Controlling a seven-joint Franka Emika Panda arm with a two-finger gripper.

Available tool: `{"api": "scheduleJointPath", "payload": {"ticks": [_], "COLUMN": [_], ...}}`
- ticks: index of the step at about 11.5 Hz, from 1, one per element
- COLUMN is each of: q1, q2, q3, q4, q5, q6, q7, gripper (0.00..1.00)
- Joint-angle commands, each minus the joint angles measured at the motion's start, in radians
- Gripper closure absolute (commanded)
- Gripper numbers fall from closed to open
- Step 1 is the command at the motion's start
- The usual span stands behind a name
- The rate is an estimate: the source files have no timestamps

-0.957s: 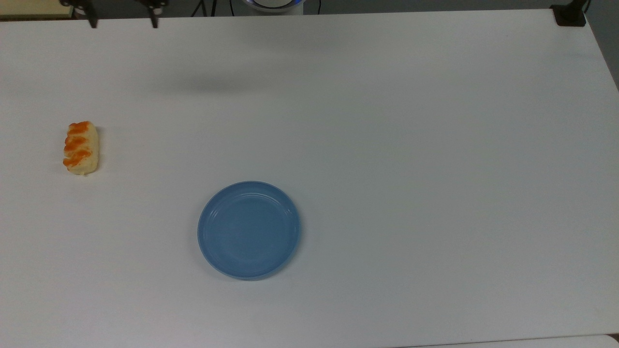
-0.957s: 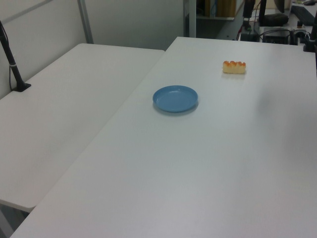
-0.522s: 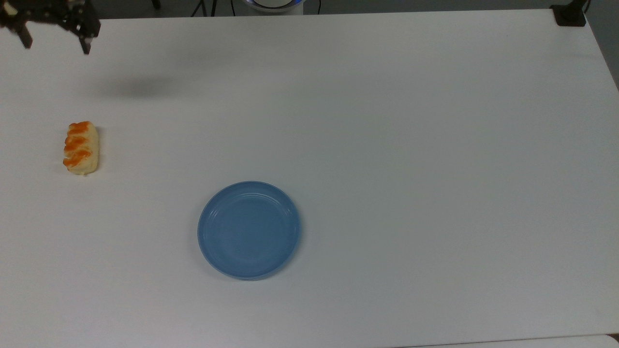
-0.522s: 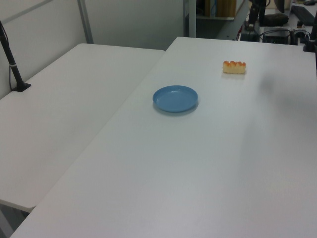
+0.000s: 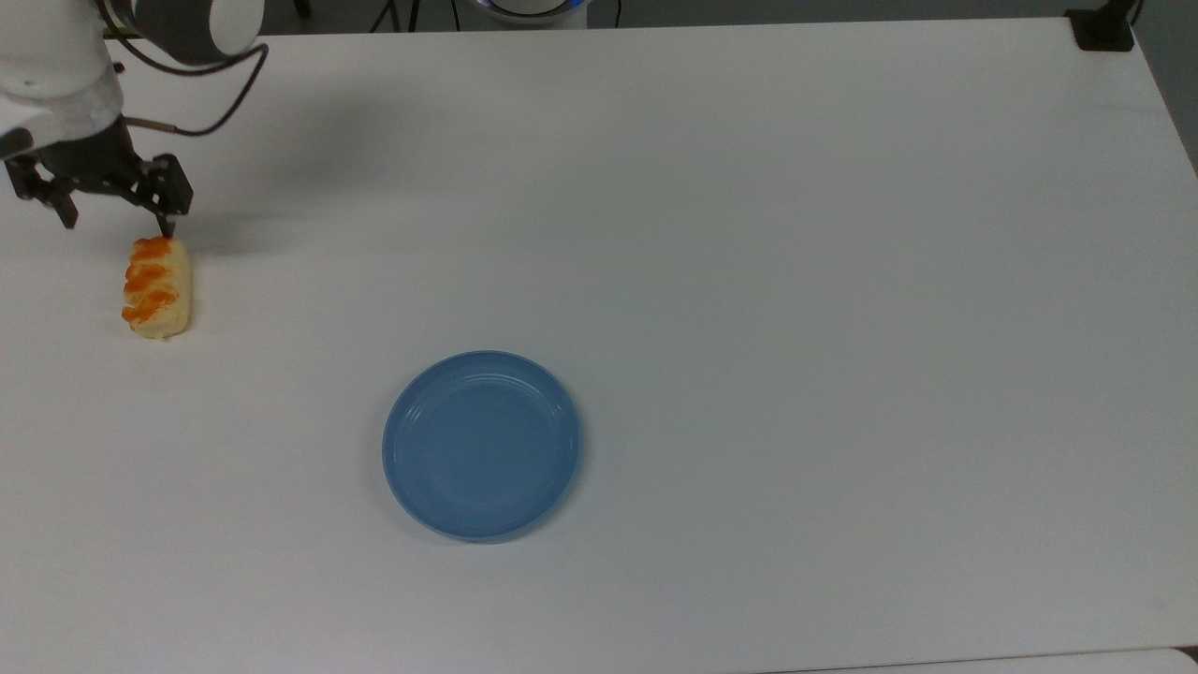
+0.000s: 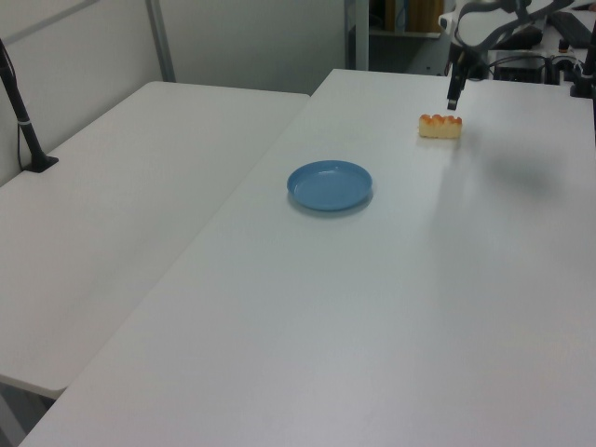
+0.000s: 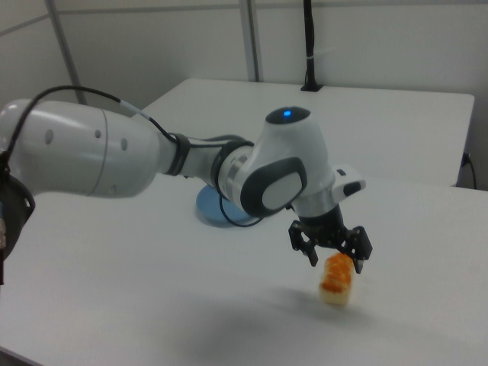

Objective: Put the bread onto the plate
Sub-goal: 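Lower the gripper and close it around the bread roll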

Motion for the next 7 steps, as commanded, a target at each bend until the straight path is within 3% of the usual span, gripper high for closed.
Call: {"api": "scheduleJointPath", "payload": {"ticks": [1, 2, 3, 4, 5, 6, 7], "q1": [-0.003, -0.002, -0.002, -0.002, 0.0, 0.001, 0.006], "q2": [0.008, 0.03, 0.037, 0.039, 0.039, 0.038, 0.031], "q3": [0.005, 0.005, 0.005, 0.005, 0.005, 0.007, 0.007], "q4": [-0.097, -0.098, -0.098, -0.101, -0.104, -0.104, -0.102], "q5": [0.036, 0.045, 0.05, 0.068, 0.094, 0.105, 0.108], "q6": [0.16, 0.173, 0.186, 0.196, 0.194, 0.19, 0.185], "q7": [0.004, 0.01, 0.013, 0.022, 0.042, 0.053, 0.061], "gripper": [0.0, 0.0, 0.06, 0.22, 0.45, 0.53, 0.55]}}
